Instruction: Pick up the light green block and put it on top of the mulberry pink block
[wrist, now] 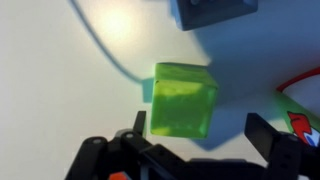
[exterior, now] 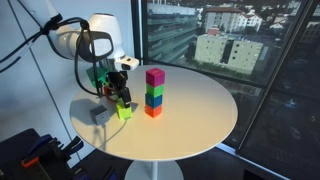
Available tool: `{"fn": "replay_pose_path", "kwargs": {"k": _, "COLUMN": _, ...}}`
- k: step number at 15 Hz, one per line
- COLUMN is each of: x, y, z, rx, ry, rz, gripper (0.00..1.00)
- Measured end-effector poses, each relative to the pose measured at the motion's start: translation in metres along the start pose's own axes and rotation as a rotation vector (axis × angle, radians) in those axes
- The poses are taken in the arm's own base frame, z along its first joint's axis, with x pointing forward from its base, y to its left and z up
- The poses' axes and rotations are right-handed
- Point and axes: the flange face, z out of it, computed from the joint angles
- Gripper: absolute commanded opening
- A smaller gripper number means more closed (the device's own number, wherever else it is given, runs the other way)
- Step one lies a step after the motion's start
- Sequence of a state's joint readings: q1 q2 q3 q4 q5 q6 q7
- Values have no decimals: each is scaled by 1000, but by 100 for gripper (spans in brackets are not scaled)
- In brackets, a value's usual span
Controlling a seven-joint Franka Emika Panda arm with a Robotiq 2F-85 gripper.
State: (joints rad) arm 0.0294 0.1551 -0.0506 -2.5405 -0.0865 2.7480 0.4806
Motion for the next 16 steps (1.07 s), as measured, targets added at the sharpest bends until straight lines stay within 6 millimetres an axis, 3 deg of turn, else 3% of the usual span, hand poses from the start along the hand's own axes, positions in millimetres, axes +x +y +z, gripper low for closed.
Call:
{"fn": "replay_pose_path", "kwargs": {"k": 14, "x": 5, "y": 10, "z": 12, "rx": -53, "ry": 3, "rz": 33, "gripper": 100}}
{"fn": "replay_pose_path", "kwargs": {"k": 15, "x": 4, "y": 10, "z": 13, "rx": -54, "ry": 1, "rz": 33, "gripper": 82}}
{"fn": "replay_pose_path", "kwargs": {"k": 16, "x": 4, "y": 10, "z": 15, "rx": -56, "ry": -2, "rz": 33, "gripper": 75}}
